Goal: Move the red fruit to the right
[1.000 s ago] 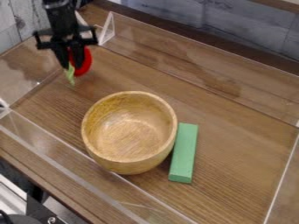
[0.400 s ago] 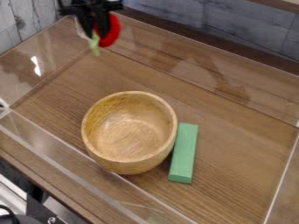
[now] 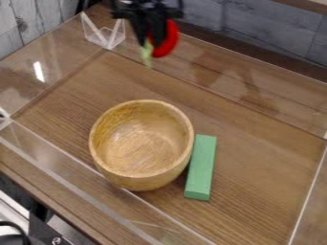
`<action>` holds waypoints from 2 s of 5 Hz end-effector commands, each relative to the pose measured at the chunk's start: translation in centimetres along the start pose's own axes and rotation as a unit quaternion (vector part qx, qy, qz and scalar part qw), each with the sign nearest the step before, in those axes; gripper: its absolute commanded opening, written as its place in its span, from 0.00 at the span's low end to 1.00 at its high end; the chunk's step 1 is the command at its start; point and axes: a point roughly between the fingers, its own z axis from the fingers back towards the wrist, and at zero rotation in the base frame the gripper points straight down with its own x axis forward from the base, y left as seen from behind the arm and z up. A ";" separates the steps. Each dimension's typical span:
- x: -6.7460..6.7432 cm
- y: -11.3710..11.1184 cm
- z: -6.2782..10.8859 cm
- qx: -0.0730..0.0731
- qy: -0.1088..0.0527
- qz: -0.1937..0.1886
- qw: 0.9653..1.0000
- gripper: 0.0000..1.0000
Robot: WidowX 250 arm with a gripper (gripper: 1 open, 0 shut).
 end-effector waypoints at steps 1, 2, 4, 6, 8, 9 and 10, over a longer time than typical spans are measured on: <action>0.4 -3.2 1.0 0.001 -0.031 -0.034 0.999 0.00; 0.4 -6.9 -1.0 0.003 -0.024 -0.062 0.998 0.00; -0.1 -11.6 -5.5 0.019 -0.004 -0.110 0.994 0.00; 0.5 -11.8 -6.9 0.031 -0.002 -0.095 0.995 0.00; 0.7 -10.7 -8.7 0.039 -0.003 -0.073 0.997 1.00; 0.1 -10.1 -9.9 0.043 0.000 -0.092 0.995 1.00; 0.2 -10.6 -9.4 0.040 -0.008 -0.072 0.997 0.00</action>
